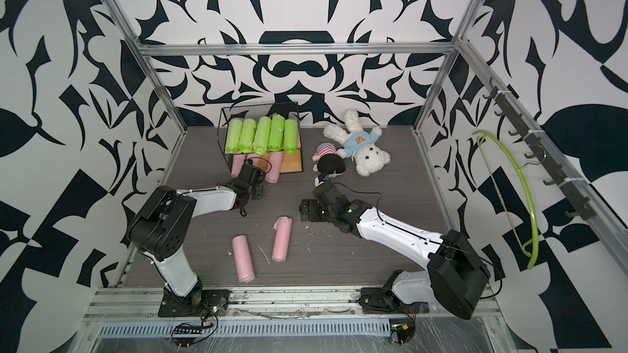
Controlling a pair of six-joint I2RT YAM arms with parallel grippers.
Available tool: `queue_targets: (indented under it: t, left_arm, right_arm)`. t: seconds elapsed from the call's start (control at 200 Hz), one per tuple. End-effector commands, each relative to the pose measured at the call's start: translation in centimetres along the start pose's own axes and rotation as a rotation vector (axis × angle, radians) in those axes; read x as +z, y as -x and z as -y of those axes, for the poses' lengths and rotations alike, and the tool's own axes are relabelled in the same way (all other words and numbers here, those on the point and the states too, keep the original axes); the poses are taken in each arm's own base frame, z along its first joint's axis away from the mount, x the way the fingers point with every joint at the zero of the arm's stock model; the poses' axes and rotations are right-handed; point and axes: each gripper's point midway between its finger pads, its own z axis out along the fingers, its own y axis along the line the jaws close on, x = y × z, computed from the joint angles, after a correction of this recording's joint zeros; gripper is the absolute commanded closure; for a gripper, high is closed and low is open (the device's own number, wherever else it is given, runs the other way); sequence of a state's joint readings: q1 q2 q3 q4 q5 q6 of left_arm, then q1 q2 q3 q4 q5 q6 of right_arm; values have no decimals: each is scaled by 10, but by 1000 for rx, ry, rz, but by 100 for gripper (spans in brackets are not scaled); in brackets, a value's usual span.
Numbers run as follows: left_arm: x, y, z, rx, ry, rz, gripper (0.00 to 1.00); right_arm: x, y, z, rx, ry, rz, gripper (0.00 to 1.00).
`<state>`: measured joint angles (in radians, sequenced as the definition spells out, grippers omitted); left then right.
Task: Sort the rolls of trash bags by color and place them on the shelf
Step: Adjust the roll of trash bags on the shelf.
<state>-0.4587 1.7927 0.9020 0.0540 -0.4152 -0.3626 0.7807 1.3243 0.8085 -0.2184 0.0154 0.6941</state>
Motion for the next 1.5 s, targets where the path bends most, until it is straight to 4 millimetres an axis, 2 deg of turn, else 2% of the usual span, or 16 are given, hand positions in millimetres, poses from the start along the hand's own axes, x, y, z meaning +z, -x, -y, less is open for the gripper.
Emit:
queue_targets:
  t: [0.0,0.315,0.46,0.57,0.71,0.89,1.0,1.175,1.305,1.495]
  left_arm:
    - [5,18,11,-6,-53,33,55]
    - [17,36,19,8,-58,64,55]
    - [22,34,20,7,-58,50,55]
    - [12,27,22,-22,-93,40,54]
    - [-11,12,29,-55,-154,35,52]
    - [-23,1,51,-65,-269,9,57]
    - [-21,6,65,-90,-332,25,63]
    - [-12,24,74,-110,-333,71,71]
    - [-4,36,80,-120,-333,91,73]
    - [3,42,82,-133,-317,103,73]
  right_arm:
    - [-4,13,-12,-23,33,36,12]
    - [1,10,-13,-24,35,21,12]
    - [2,9,-13,-22,36,17,12]
    - [2,8,-11,-27,32,13,12]
    - [4,6,-10,-28,30,9,12]
    - [6,6,-12,-28,36,5,12]
    - [6,6,-13,-29,40,7,12]
    - [5,5,-12,-25,40,7,13]
    - [5,4,-12,-23,40,6,13]
    - [4,5,-11,-23,37,9,13]
